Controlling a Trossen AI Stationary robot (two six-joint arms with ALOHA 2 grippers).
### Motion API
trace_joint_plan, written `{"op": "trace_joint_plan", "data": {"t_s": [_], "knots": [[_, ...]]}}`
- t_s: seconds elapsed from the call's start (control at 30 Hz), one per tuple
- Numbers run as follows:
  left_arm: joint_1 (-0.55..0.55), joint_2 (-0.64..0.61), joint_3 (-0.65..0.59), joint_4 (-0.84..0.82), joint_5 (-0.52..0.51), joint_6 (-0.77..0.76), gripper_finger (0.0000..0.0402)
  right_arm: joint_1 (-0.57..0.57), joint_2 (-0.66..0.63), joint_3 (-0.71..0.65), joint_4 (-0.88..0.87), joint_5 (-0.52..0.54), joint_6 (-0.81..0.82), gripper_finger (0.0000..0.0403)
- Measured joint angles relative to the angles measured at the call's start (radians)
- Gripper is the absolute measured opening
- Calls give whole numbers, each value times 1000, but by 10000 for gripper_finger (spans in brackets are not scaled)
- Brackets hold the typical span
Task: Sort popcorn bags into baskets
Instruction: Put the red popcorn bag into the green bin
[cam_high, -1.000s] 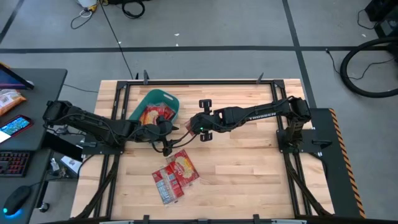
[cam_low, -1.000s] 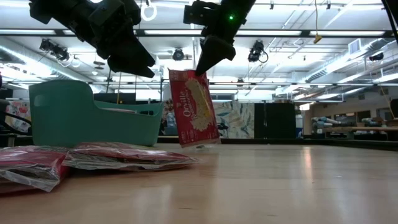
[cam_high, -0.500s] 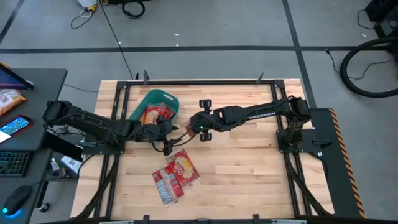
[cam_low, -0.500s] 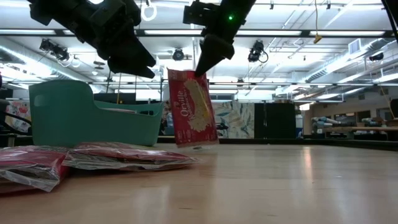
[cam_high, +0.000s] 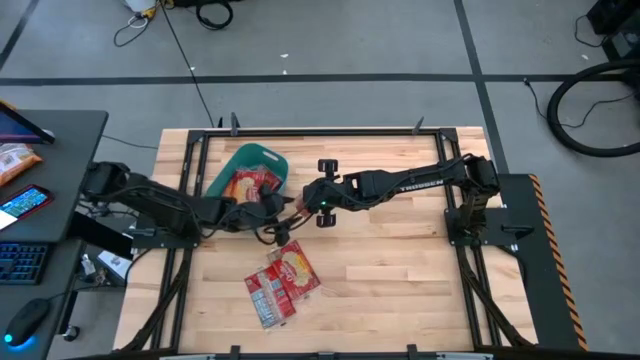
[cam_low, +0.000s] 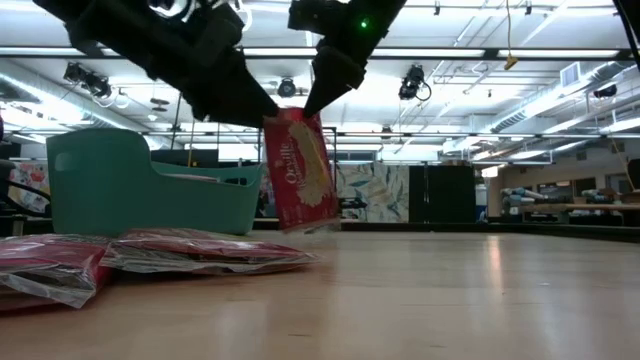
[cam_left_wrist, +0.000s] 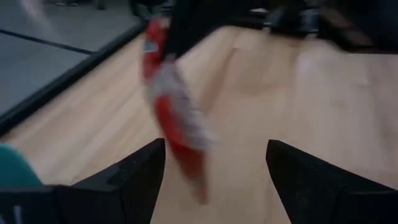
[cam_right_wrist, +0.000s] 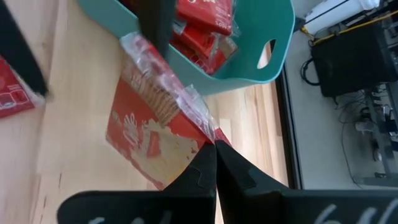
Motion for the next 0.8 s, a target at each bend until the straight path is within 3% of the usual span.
{"op": "trace_joint_plan", "data": {"t_s": [0.37,0.53,0.8], "knots": [[63,68,0,57,-46,68,257,6,0,0,22,-25,2,2],[68,49,0,60,-45,93,200,6,0,0,37,-46,0,4],[69,13,0,41,-43,119,77,6,0,0,37,-46,-25,16]]}}
